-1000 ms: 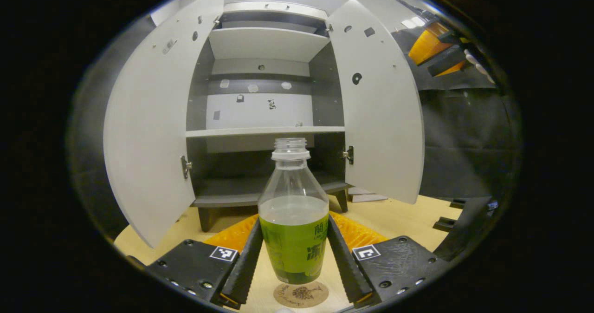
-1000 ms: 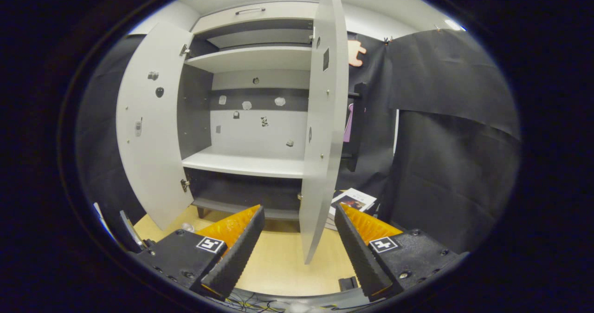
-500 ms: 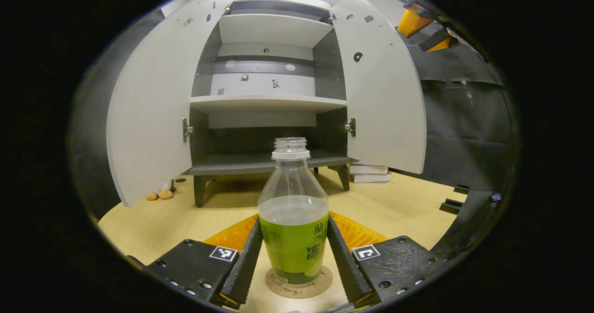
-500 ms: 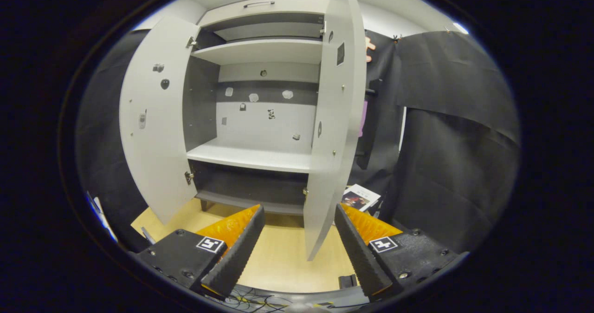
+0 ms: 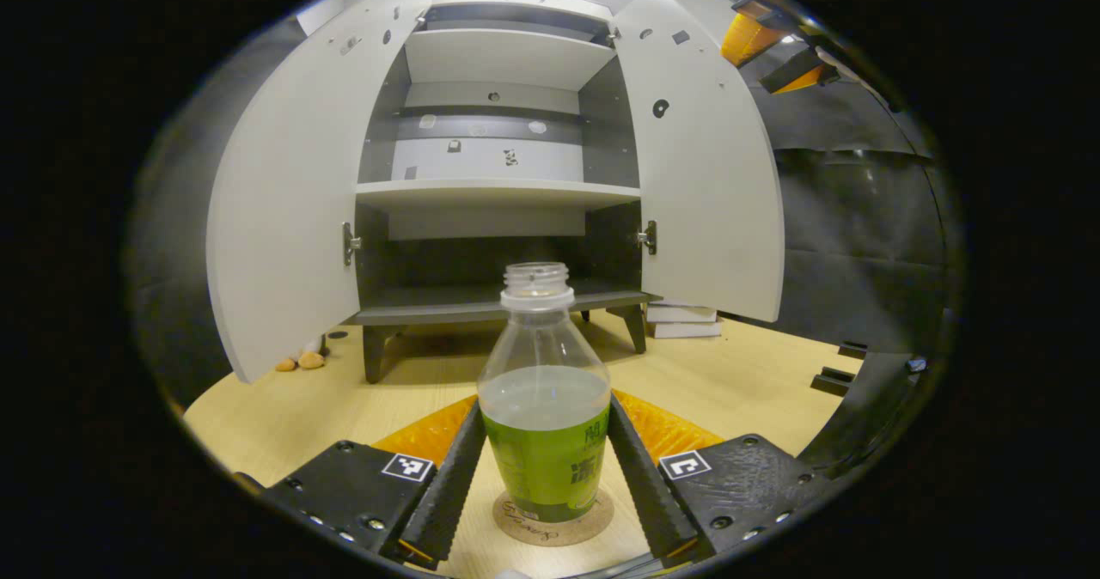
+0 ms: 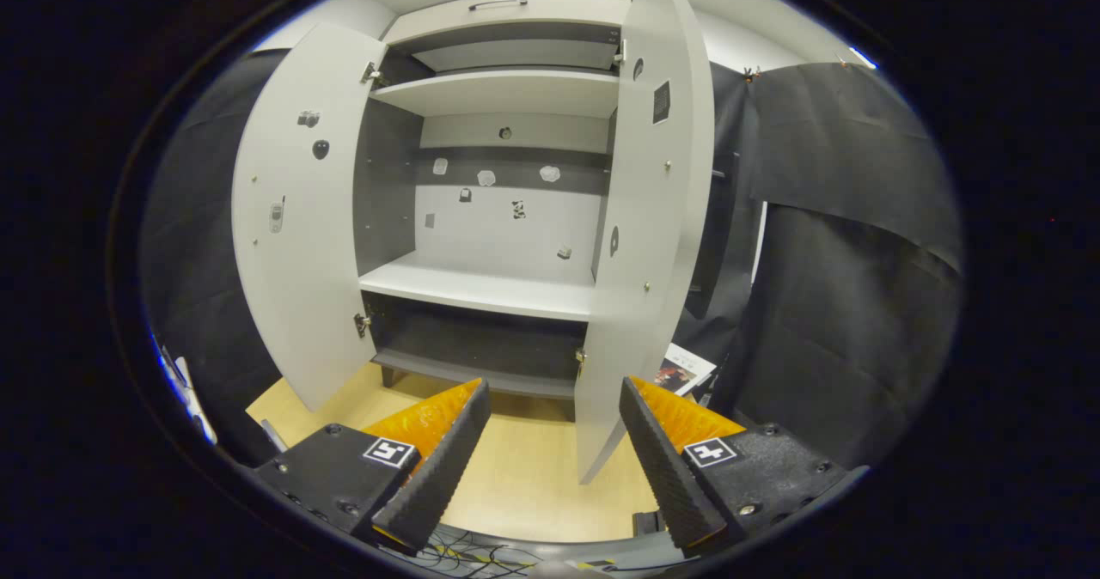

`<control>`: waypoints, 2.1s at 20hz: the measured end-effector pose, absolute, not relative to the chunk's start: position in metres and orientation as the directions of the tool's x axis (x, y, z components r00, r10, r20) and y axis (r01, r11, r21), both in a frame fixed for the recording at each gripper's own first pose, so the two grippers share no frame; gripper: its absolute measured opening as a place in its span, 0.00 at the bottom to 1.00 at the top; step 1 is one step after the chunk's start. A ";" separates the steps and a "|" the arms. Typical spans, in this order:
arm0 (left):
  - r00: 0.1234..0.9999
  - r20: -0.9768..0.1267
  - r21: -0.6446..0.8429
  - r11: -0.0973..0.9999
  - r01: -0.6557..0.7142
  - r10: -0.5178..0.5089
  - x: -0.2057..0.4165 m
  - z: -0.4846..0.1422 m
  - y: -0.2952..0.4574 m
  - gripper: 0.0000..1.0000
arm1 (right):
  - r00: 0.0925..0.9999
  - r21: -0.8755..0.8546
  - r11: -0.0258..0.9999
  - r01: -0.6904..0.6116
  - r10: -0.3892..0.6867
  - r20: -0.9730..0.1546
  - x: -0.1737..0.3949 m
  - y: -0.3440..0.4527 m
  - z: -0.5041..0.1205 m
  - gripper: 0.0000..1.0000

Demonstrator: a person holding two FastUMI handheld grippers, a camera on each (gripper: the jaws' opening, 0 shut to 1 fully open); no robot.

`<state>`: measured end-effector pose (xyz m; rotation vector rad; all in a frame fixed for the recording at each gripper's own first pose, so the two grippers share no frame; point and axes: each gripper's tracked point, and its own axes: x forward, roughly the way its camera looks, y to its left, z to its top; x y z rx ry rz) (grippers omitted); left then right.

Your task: Grasp the bottle in the cabinet with the left hand and place it on the coaster, then close the right door with the right hand and the left door with the left hand.

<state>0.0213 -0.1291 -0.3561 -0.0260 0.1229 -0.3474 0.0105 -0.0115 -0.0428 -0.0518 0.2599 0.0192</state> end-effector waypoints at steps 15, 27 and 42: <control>0.930 0.109 0.001 0.936 0.352 -0.350 0.026 -0.146 -0.127 0.97 | 0.982 0.013 1.000 -0.004 0.006 -0.189 -0.010 -0.020 -0.035 0.99; 0.944 0.096 -0.015 0.947 0.319 -0.317 -0.018 -0.019 -0.101 0.97 | 0.997 0.082 0.994 0.069 -0.066 -0.046 -0.029 -0.060 -0.015 0.99; 0.997 -0.080 0.041 0.999 -0.014 0.018 -0.026 -0.007 -0.021 0.96 | 0.992 0.173 0.977 0.124 -0.128 0.013 0.044 -0.206 0.028 1.00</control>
